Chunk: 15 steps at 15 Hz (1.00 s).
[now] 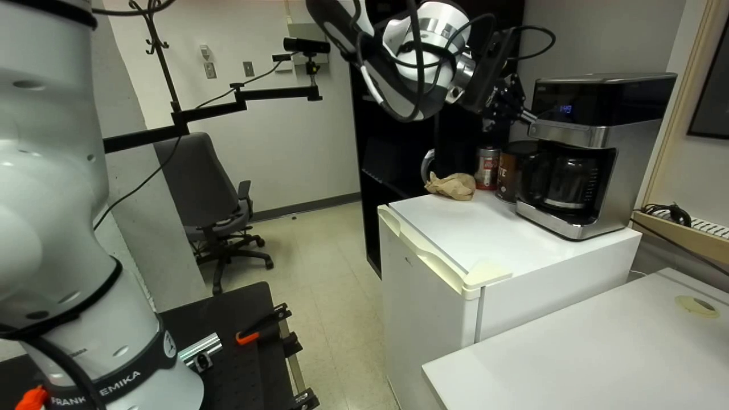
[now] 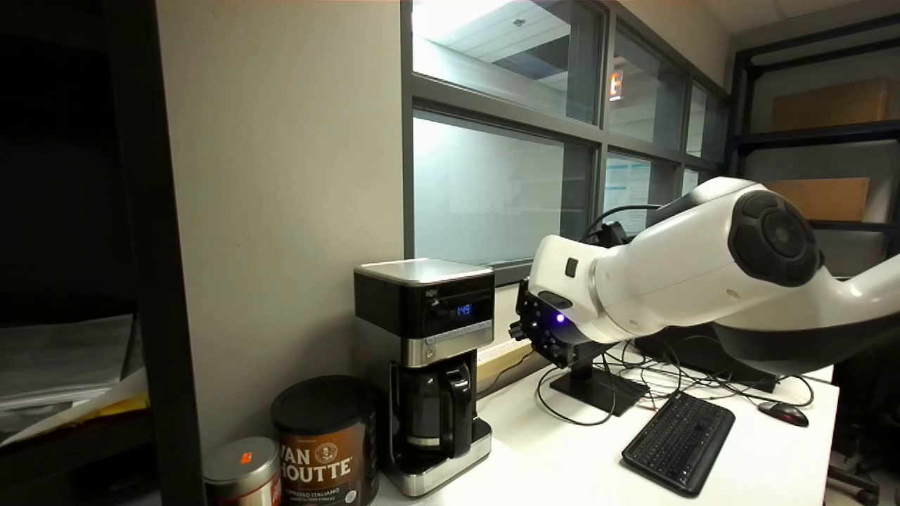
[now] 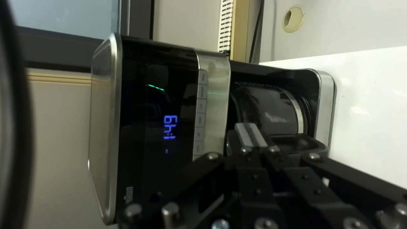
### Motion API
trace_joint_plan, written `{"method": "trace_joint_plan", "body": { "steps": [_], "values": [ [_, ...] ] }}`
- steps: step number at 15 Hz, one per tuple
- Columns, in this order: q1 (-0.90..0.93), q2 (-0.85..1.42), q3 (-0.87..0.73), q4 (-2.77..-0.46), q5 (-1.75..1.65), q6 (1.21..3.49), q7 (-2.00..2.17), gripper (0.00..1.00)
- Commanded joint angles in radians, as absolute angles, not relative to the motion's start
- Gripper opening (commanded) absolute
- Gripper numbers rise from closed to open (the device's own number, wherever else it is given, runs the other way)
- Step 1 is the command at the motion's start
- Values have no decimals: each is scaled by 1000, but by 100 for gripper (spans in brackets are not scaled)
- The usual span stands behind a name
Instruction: Press the button on the coffee machine
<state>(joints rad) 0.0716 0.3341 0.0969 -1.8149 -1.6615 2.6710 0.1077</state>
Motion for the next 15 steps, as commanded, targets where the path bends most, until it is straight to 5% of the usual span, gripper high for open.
{"method": "trace_joint_plan", "body": {
  "steps": [1,15],
  "values": [
    [86,407,109,-1727,-1712,2702,128,0],
    [91,556,130,-1562,-1806,2753,184,0]
  ]
}}
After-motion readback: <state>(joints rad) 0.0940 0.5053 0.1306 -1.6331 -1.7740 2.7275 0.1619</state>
